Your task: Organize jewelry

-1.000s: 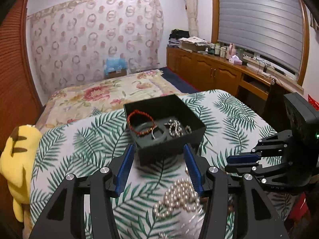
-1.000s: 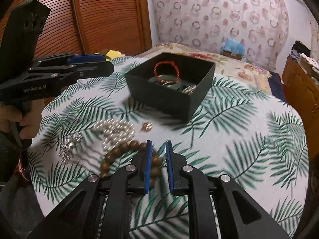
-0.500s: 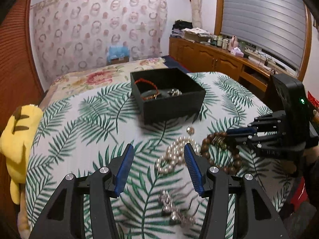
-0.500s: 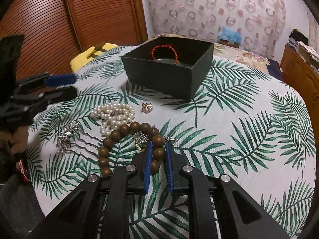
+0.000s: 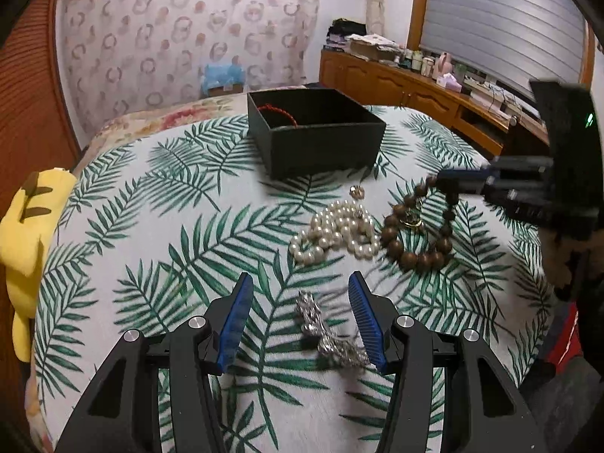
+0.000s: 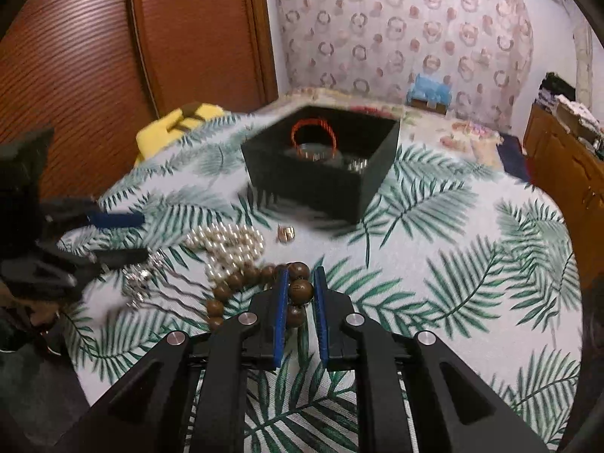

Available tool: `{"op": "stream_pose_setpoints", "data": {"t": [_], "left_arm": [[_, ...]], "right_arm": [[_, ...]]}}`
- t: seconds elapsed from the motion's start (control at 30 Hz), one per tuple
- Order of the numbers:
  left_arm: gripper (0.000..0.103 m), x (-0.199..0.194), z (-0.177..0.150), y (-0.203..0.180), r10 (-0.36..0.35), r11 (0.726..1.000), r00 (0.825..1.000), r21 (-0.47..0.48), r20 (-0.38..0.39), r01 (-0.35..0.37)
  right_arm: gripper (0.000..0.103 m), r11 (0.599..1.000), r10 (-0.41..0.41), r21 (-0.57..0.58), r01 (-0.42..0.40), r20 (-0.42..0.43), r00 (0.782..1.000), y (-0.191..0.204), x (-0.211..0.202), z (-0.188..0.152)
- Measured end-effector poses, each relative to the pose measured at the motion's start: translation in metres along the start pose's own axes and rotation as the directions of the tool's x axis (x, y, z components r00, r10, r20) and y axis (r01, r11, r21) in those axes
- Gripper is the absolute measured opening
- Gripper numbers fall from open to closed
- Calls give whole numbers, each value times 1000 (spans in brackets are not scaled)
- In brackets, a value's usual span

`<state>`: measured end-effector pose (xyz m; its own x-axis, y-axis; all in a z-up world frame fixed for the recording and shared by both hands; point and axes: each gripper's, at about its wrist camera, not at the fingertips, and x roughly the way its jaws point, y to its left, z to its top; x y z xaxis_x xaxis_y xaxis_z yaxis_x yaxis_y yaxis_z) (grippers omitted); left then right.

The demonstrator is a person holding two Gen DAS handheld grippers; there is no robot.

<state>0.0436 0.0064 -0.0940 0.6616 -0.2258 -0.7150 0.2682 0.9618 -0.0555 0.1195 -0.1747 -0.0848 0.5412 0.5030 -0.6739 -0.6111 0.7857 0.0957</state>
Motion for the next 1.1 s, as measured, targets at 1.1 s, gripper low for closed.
{"op": "stream_pose_setpoints", "data": {"t": [1.1], "left_arm": [[16, 7, -12, -3, -19, 999, 999, -40, -38, 18]], "right_arm": [[15, 1000, -1, -31, 3, 55, 998, 12, -12, 10]]}}
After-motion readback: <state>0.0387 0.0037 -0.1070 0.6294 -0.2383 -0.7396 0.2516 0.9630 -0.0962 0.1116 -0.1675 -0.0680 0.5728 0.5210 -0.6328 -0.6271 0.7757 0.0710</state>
